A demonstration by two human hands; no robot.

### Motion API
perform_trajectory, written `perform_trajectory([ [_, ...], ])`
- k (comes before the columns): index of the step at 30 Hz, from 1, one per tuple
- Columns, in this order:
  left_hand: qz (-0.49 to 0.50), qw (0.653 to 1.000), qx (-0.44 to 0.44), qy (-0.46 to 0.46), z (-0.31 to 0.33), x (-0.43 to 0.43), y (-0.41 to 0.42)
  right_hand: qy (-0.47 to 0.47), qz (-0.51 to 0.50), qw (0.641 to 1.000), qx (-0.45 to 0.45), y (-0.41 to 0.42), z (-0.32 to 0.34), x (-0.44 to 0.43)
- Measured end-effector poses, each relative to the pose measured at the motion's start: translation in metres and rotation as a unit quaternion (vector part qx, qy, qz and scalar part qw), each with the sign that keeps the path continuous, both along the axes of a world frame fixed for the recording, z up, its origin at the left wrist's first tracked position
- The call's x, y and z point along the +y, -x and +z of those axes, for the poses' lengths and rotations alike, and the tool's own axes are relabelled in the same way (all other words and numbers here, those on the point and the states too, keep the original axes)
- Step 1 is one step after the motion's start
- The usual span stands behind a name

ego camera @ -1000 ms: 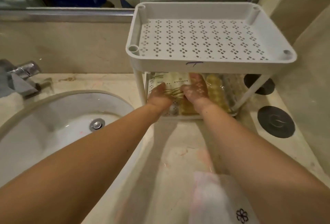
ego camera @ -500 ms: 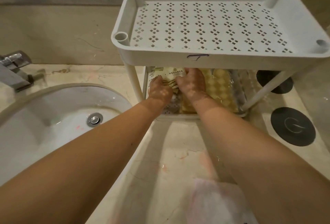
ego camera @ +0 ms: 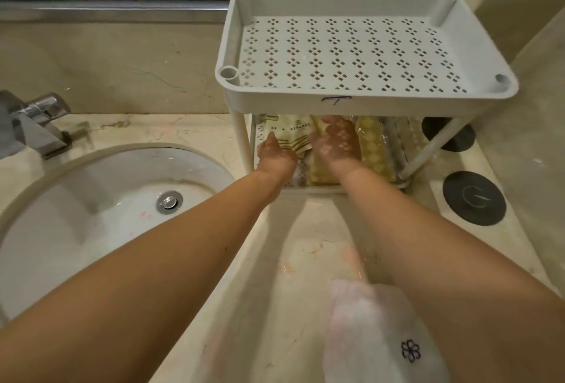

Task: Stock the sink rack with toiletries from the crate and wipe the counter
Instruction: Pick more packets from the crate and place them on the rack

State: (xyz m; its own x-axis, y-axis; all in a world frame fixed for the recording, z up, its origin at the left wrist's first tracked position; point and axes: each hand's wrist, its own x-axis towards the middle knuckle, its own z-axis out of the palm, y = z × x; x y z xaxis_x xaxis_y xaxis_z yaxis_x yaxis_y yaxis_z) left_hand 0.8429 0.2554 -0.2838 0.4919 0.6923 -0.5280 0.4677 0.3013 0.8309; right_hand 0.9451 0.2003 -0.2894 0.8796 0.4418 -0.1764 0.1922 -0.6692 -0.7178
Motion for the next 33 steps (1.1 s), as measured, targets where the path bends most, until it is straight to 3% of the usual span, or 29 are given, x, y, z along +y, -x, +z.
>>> perform_trajectory([
  [5,-0.062,0.997,-0.024,-0.028,0.036,-0.028,0.040,-0.012,-0.003,0.999,0.036,0.035,0.025,-0.031],
  [8,-0.103,0.992,-0.050,-0.051,0.055,-0.042,0.075,-0.027,0.005,1.000,0.014,0.069,0.043,-0.053],
  [18,-0.136,0.986,-0.073,-0.069,0.083,-0.056,0.197,-0.009,0.026,1.000,-0.003,0.198,0.079,-0.106],
  [27,-0.121,0.986,-0.072,-0.091,0.088,-0.031,0.311,-0.034,0.078,0.996,-0.007,0.306,0.086,-0.096],
  [33,-0.057,0.991,-0.060,-0.106,0.080,-0.006,0.373,-0.016,0.167,0.986,-0.013,0.354,0.083,-0.063],
])
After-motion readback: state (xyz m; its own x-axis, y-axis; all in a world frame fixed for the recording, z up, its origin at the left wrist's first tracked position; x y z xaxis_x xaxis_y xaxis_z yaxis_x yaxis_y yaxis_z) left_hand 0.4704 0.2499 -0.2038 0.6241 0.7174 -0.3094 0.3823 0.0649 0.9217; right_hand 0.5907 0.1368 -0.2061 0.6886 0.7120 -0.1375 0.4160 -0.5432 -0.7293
